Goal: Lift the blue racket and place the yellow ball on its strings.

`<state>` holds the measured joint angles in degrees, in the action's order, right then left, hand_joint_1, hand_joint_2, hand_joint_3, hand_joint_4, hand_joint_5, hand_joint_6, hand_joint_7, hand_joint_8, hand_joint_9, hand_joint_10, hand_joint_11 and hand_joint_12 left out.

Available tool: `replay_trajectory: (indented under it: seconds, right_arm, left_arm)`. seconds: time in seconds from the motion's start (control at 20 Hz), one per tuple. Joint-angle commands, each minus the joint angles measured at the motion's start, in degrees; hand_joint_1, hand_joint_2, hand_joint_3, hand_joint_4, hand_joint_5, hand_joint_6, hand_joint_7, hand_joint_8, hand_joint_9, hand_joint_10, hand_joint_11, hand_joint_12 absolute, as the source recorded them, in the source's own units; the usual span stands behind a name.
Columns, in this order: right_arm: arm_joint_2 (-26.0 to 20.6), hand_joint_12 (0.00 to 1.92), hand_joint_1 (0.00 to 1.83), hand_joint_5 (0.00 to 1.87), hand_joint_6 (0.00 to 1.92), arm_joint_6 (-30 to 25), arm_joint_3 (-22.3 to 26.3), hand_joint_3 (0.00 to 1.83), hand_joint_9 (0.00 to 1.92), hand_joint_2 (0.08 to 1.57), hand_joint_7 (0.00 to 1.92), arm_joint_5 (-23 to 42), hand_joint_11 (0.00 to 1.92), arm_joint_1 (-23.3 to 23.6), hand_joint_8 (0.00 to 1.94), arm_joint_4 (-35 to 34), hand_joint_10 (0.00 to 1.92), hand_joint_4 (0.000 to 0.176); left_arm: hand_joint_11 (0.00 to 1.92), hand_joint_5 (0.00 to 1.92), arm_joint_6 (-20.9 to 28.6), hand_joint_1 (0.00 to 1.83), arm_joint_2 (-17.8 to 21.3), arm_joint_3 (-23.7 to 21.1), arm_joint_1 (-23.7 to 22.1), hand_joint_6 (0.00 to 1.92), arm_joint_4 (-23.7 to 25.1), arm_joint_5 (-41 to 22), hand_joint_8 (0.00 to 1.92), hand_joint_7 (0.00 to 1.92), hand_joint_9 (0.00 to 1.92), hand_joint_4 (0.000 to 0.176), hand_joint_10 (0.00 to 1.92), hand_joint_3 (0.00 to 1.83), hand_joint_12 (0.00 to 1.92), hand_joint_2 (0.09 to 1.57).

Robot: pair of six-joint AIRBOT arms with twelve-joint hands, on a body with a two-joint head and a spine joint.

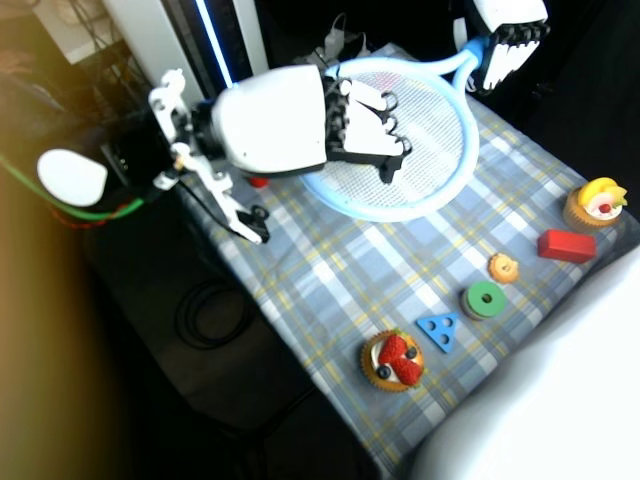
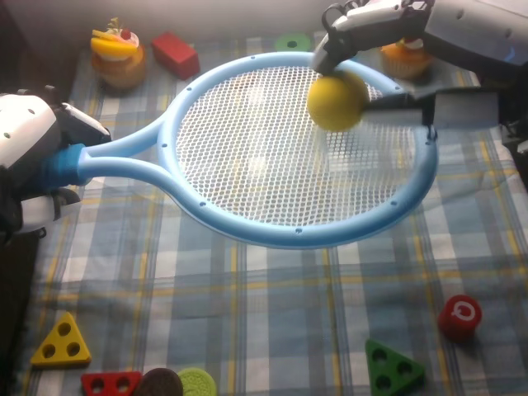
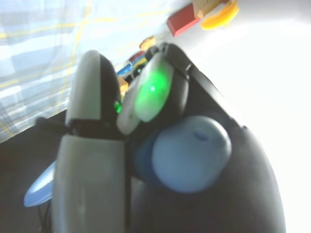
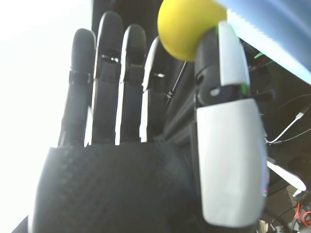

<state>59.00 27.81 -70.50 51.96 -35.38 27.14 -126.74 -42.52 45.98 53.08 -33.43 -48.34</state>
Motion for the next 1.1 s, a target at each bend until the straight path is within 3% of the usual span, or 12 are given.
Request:
replay_trajectory:
  seconds: [0.0, 0.1, 0.15, 0.25, 0.3, 0.4, 0.5, 0.65, 0.7, 0.75, 0.85, 1.05]
  right_arm:
    - [-0.3, 1.1, 0.85, 0.8, 0.03, -0.1, 0.3, 0.0, 0.82, 1.39, 0.88, 6.7, 0.3, 0.9, 0.0, -2.6, 0.06, 0.0]
    - [-0.7, 1.05, 0.84, 0.79, 0.0, -0.1, 0.6, 0.0, 0.79, 1.4, 0.87, 7.5, 0.26, 0.9, 0.0, -3.2, 0.03, 0.0]
    - [-1.0, 0.98, 0.79, 0.78, 0.0, -0.1, 0.6, 0.01, 0.72, 1.41, 0.84, 7.8, 0.13, 0.9, 0.0, -3.5, 0.01, 0.0]
    - [-1.5, 0.57, 0.61, 0.74, 0.0, 0.0, 0.8, 0.0, 0.6, 1.44, 0.79, 8.1, 0.04, 0.9, 0.0, -3.9, 0.0, 0.0]
    - [-1.8, 0.51, 0.54, 0.73, 0.0, 0.0, 1.0, 0.0, 0.56, 1.44, 0.77, 8.4, 0.04, 0.9, 0.0, -4.2, 0.0, 0.0]
    - [-2.2, 0.54, 0.45, 0.67, 0.0, 0.4, 1.3, 0.0, 0.57, 1.44, 0.75, 8.7, 0.1, 0.9, 0.0, -4.6, 0.0, 0.0]
    - [-2.5, 0.72, 0.4, 0.54, 0.0, 0.7, 1.5, 0.0, 0.49, 1.44, 0.59, 9.0, 0.08, 0.9, 0.0, -4.8, 0.0, 0.0]
    - [-2.9, 0.51, 0.39, 0.45, 0.0, 0.9, 1.8, 0.0, 0.38, 1.39, 0.45, 9.3, 0.15, 0.9, 0.0, -4.9, 0.0, 0.009]
    - [-2.9, 0.42, 0.35, 0.41, 0.0, 0.9, 1.9, 0.0, 0.33, 1.38, 0.4, 9.4, 0.16, 0.9, 0.0, -5.0, 0.0, 0.025]
    - [-3.0, 0.33, 0.36, 0.38, 0.0, 0.9, 1.9, 0.0, 0.29, 1.38, 0.37, 9.4, 0.15, 0.9, 0.0, -5.0, 0.0, 0.026]
    - [-3.2, 0.32, 0.36, 0.39, 0.0, 0.9, 2.0, 0.0, 0.29, 1.37, 0.37, 9.5, 0.16, 0.9, 0.0, -5.2, 0.0, 0.024]
    - [-3.5, 0.32, 0.35, 0.39, 0.0, 0.9, 2.2, 0.0, 0.31, 1.36, 0.39, 9.8, 0.19, 0.9, 0.0, -5.5, 0.0, 0.0]
  left_arm:
    - [1.65, 0.94, 0.4, 1.77, 0.1, 0.0, -0.8, 1.92, 1.4, -6.8, 1.92, 1.33, 1.58, 0.176, 1.92, 0.0, 1.92, 1.22]
    - [1.66, 0.94, 0.4, 1.77, 0.1, 0.0, -0.8, 1.92, 1.3, -6.8, 1.92, 1.34, 1.59, 0.175, 1.92, 0.0, 1.92, 1.22]
    - [1.67, 0.96, 0.4, 1.77, 0.1, 0.0, -0.8, 1.92, 1.2, -6.8, 1.92, 1.35, 1.6, 0.176, 1.92, 0.0, 1.92, 1.23]
    - [1.67, 0.98, 0.4, 1.78, 0.2, 0.0, -0.8, 1.92, 1.2, -6.7, 1.92, 1.36, 1.61, 0.176, 1.92, 0.0, 1.92, 1.22]
    - [1.67, 0.98, 0.4, 1.79, 0.2, 0.0, -0.8, 1.92, 1.2, -6.7, 1.92, 1.36, 1.61, 0.176, 1.92, 0.0, 1.92, 1.22]
    - [1.67, 0.96, 0.4, 1.78, 0.4, -0.1, -0.8, 1.92, 1.2, -6.7, 1.92, 1.35, 1.6, 0.174, 1.92, 0.0, 1.92, 1.22]
    - [1.65, 0.94, 0.4, 1.78, 0.6, -0.2, -0.8, 1.92, 1.2, -6.7, 1.92, 1.33, 1.58, 0.173, 1.92, 0.0, 1.92, 1.2]
    - [1.65, 0.95, 0.4, 1.76, 0.6, -0.2, -0.8, 1.92, 1.2, -6.7, 1.92, 1.34, 1.58, 0.174, 1.92, 0.0, 1.92, 1.22]
    - [1.62, 0.95, 0.4, 1.73, 0.6, -0.2, -0.8, 1.92, 1.2, -6.8, 1.92, 1.34, 1.58, 0.176, 1.92, 0.0, 1.92, 1.23]
    - [1.62, 0.94, 0.4, 1.76, 0.6, -0.2, -0.8, 1.92, 1.2, -6.8, 1.92, 1.35, 1.58, 0.174, 1.92, 0.0, 1.92, 1.22]
    - [1.63, 0.94, 0.3, 1.76, 0.6, -0.1, -0.8, 1.92, 1.2, -6.8, 1.92, 1.35, 1.58, 0.174, 1.92, 0.0, 1.92, 1.22]
    - [1.62, 0.91, -1.5, 1.74, 0.6, 0.0, -0.8, 1.92, 0.7, -6.3, 1.92, 1.33, 1.57, 0.174, 1.92, 0.0, 1.92, 1.21]
